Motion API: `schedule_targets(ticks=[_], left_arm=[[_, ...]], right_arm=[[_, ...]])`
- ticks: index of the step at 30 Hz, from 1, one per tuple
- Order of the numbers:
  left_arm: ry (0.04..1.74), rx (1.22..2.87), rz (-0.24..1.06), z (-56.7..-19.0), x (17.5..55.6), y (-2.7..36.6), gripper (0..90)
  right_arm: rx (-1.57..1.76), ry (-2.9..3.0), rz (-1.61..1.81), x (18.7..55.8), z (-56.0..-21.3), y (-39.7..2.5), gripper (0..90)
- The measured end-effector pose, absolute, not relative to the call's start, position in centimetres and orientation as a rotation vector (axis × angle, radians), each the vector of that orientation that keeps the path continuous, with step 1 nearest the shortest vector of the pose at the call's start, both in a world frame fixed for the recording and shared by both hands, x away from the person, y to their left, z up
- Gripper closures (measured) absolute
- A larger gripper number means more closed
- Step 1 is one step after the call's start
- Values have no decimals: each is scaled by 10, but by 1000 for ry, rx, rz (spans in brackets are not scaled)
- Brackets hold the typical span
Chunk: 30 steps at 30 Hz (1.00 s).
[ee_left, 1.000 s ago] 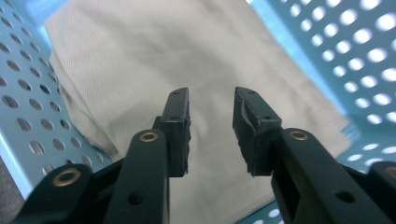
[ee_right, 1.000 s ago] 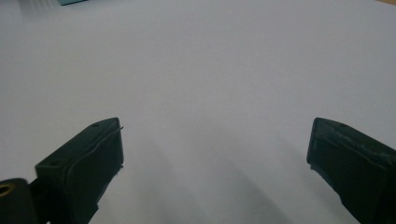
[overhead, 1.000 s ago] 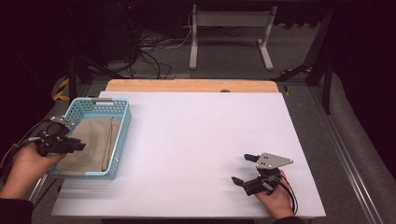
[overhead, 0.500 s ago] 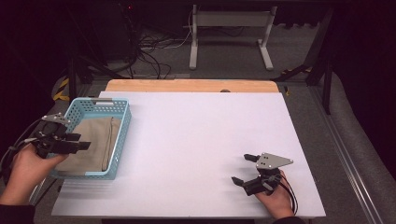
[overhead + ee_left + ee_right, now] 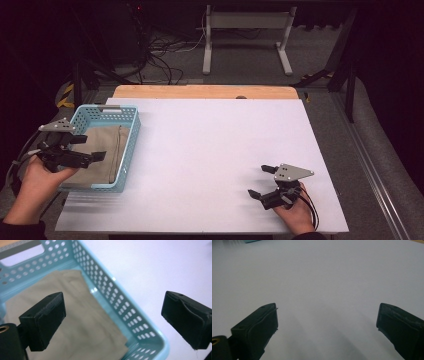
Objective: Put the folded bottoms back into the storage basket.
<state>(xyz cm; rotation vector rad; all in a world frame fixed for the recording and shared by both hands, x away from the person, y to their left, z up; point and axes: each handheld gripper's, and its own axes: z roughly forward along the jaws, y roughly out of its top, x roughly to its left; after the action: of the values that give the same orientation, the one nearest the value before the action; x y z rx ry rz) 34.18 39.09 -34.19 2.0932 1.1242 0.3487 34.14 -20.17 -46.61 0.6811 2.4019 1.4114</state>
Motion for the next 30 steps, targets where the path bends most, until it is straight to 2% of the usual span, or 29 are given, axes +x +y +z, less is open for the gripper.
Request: schedule_targets(ticks=[14,30], left_arm=[[960,1990,376,-336,334,359,67],[754,1873,281,-354,339,311,66]], right_arm=[[679,2402,1411,341,-466,-201,42],[674,2401,1416,341,-466,-202,42]])
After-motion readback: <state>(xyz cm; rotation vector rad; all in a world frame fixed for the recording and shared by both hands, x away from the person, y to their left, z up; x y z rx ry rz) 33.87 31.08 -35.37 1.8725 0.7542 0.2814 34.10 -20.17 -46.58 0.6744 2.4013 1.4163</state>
